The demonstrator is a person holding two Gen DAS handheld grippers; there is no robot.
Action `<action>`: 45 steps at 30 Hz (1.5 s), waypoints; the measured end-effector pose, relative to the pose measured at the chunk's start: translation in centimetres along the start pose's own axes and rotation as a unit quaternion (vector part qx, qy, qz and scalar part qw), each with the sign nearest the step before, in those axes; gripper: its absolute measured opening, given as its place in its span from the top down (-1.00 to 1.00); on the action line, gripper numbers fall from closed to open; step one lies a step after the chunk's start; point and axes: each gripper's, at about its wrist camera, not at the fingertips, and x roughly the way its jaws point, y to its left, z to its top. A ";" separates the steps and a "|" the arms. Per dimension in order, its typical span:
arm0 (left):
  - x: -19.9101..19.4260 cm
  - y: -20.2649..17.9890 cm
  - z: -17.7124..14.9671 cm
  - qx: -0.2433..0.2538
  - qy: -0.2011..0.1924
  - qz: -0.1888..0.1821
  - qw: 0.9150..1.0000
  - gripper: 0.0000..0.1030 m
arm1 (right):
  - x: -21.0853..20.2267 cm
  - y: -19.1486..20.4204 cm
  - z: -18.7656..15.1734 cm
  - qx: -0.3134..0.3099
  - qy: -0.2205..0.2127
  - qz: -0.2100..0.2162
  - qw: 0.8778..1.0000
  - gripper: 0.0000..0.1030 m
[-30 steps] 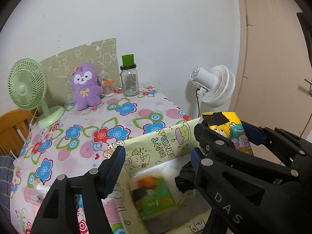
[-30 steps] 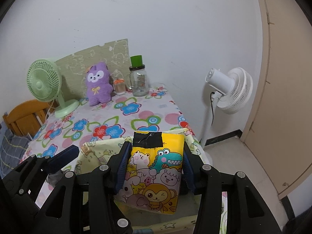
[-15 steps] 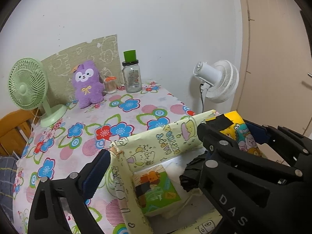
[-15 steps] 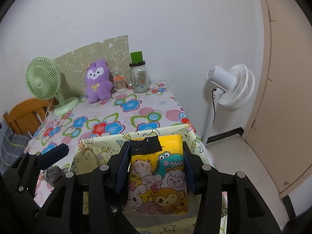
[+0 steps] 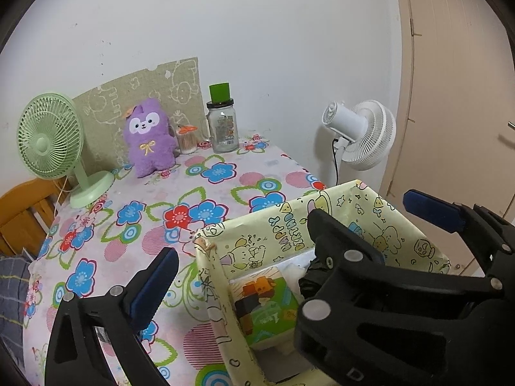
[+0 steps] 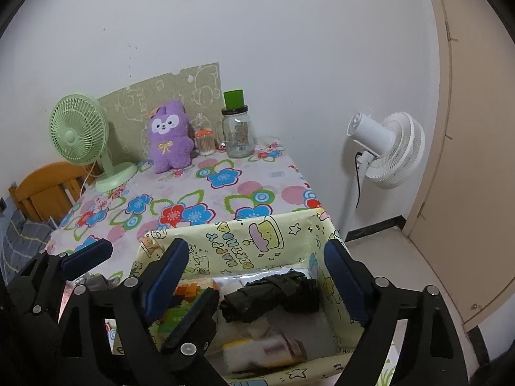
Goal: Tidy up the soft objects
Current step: 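Lower both packs into the yellow box and open both grippers, then withdraw both tools from the box toward the grey knit item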
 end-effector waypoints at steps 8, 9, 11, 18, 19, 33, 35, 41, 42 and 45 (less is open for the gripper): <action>-1.7 0.7 -0.1 0.003 -0.014 0.009 1.000 -0.99 | -1.4 1.1 0.1 -0.005 -0.015 -0.002 1.000 -0.84; -1.9 0.8 -0.1 0.004 -0.016 0.011 1.000 -0.99 | -1.6 1.2 0.1 -0.005 -0.017 -0.001 1.000 -0.84; -2.3 1.0 -0.1 0.004 -0.019 0.015 1.000 -0.99 | -2.0 1.5 0.1 -0.005 -0.019 0.001 1.000 -0.84; -3.8 2.0 -0.4 -0.002 -0.031 0.023 0.999 -0.99 | -3.3 2.8 0.1 -0.010 -0.029 0.002 1.000 -0.86; -4.0 2.2 -0.5 -0.003 -0.032 0.024 0.999 -0.99 | -3.5 3.0 0.1 -0.011 -0.030 0.002 0.999 -0.87; -7.0 4.4 -1.3 -0.009 -0.044 0.034 0.998 -0.99 | -5.8 6.0 -0.2 -0.019 -0.043 0.014 0.999 -0.90; -7.4 4.7 -1.5 -0.010 -0.046 0.036 0.998 -0.99 | -6.1 6.5 -0.2 -0.021 -0.044 0.015 0.999 -0.90; -8.3 5.9 -2.0 -0.014 -0.049 0.043 0.998 -0.99 | -6.6 8.0 -0.4 -0.030 -0.046 0.021 0.998 -0.92; -8.5 6.1 -2.0 -0.015 -0.050 0.045 0.998 -0.99 | -6.7 8.3 -0.4 -0.031 -0.047 0.022 0.998 -0.92; -8.8 6.9 -2.4 -0.019 -0.051 0.048 0.997 -1.00 | -6.9 9.1 -0.6 -0.036 -0.047 0.026 0.998 -0.92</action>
